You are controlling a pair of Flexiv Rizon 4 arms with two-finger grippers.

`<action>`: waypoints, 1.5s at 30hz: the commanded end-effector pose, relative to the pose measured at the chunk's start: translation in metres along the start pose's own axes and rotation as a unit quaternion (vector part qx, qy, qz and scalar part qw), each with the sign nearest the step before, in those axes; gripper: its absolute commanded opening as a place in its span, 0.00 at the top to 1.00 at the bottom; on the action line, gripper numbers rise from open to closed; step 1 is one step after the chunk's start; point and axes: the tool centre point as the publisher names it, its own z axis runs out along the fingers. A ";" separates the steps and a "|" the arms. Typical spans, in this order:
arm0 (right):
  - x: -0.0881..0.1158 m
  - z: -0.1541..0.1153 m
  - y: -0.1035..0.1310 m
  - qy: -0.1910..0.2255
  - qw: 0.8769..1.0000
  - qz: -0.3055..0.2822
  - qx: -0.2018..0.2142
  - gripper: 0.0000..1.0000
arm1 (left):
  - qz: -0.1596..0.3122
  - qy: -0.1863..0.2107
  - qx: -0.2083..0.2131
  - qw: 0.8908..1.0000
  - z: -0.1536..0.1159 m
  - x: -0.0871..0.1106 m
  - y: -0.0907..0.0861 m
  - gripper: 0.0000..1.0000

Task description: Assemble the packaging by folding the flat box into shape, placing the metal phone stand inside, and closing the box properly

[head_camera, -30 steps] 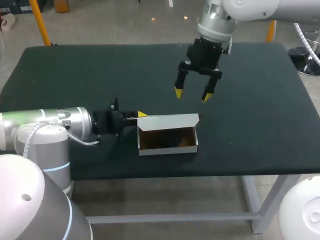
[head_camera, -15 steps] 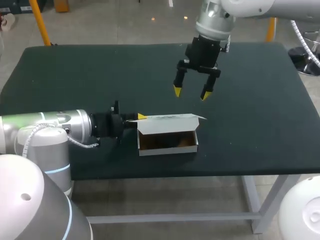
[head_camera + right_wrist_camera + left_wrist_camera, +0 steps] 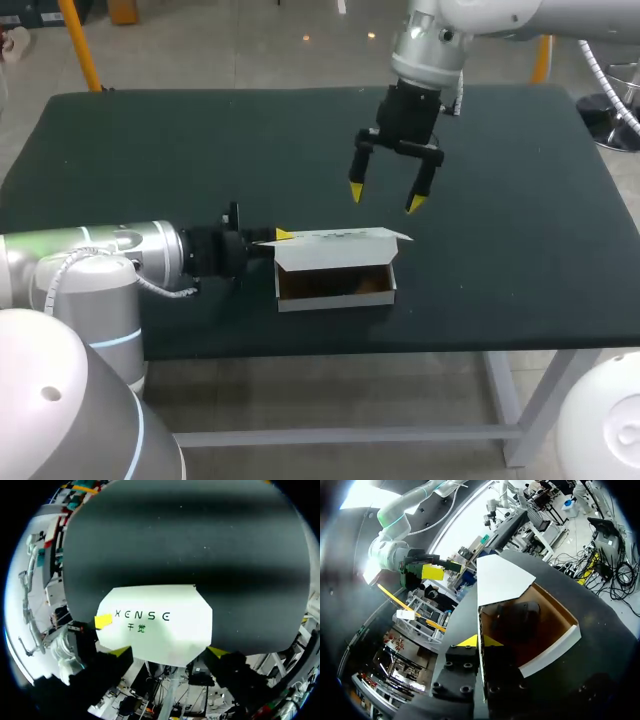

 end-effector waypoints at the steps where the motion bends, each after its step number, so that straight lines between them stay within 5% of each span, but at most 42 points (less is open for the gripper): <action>1: -0.002 0.001 0.005 0.003 0.999 0.030 0.039 0.00 | 0.007 -0.006 -0.003 1.000 0.001 0.004 0.000 1.00; 21: -0.018 0.029 0.008 0.016 0.998 0.025 0.050 0.00 | 0.046 -0.012 -0.010 0.999 0.004 0.014 0.001 1.00; 25: -0.018 0.034 0.006 0.013 0.999 0.009 0.043 0.06 | 0.049 -0.012 -0.010 0.999 0.004 0.015 0.001 1.00; 32: -0.018 0.040 0.005 0.017 0.999 -0.003 0.041 0.32 | 0.053 -0.013 -0.007 0.998 0.004 0.016 0.000 1.00; 45: -0.023 0.049 0.003 0.020 0.999 -0.017 0.025 0.50 | 0.053 -0.013 -0.003 0.998 0.004 0.019 0.000 1.00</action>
